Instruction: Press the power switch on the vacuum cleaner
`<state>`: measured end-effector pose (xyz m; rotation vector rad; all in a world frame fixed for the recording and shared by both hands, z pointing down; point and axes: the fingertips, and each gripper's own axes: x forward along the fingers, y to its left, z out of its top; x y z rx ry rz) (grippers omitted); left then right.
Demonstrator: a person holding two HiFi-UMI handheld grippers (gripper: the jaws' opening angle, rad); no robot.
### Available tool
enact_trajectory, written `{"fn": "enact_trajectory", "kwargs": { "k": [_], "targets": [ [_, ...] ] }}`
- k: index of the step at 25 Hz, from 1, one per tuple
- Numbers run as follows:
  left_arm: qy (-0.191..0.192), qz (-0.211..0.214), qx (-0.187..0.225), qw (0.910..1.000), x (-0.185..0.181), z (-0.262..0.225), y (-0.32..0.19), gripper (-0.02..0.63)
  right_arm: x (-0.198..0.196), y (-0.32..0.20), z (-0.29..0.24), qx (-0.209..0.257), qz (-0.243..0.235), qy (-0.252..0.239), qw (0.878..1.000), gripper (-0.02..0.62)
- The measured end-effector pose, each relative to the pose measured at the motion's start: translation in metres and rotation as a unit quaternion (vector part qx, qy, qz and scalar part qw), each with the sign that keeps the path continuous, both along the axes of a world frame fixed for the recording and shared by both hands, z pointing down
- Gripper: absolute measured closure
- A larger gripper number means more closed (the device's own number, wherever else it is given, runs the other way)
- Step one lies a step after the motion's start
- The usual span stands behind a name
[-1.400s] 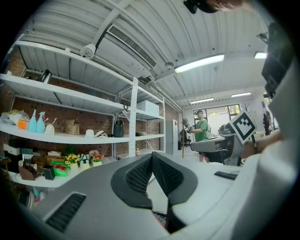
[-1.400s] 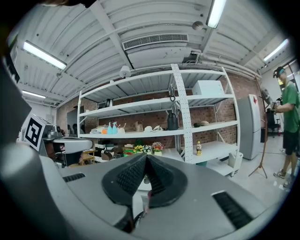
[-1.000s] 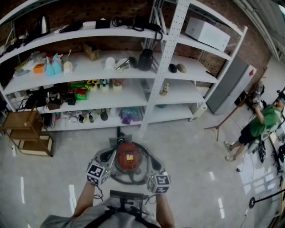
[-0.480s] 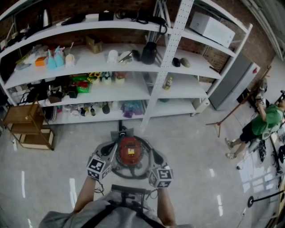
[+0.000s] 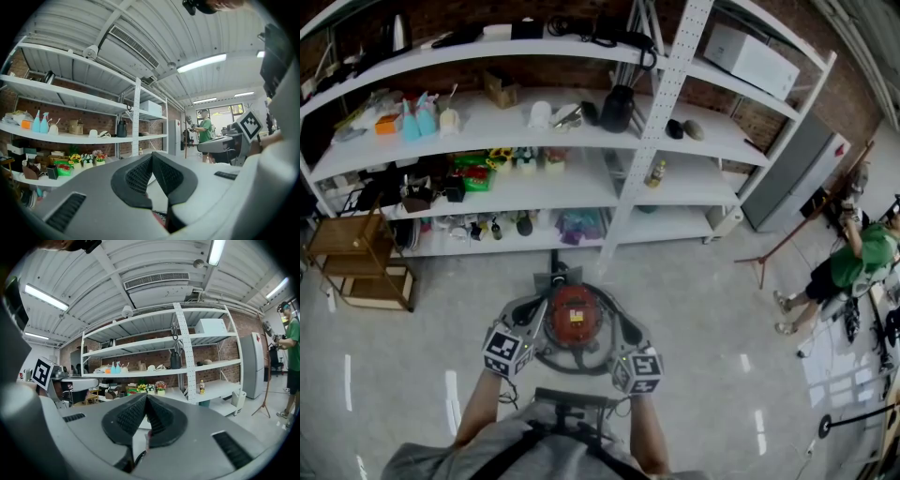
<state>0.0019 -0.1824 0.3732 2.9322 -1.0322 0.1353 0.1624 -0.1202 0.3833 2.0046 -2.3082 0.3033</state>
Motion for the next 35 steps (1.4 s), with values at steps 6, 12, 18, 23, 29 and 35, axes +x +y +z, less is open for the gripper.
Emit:
{"fn": "enact_trajectory", "kwargs": {
  "k": [6,12,18,23,29,35],
  "targets": [
    [0.002,-0.002,0.000,1.0000,-0.002,0.003,0.001,0.600,-0.005,0.000,0.000,0.000,-0.008,0.004,1.000,0.584],
    [-0.001,-0.003,0.000,1.0000,-0.004,0.004,-0.001,0.600,-0.008,0.000,0.001,0.000,-0.011,0.006,1.000,0.584],
    [-0.002,-0.003,-0.001,1.0000,-0.003,0.003,0.000,0.600,-0.008,-0.001,0.001,0.000,-0.013,0.003,1.000,0.584],
    [-0.004,-0.006,0.000,1.0000,-0.004,0.004,0.001,0.600,-0.009,0.000,-0.002,0.006,-0.017,0.001,1.000,0.584],
    [-0.004,-0.004,0.002,1.0000,-0.003,0.003,0.002,0.598,-0.013,0.001,-0.004,0.005,-0.020,-0.004,1.000,0.584],
    [-0.007,-0.005,0.001,1.0000,-0.003,0.003,0.004,0.600,-0.011,0.002,-0.001,0.005,-0.020,-0.002,1.000,0.584]
  ]
}}
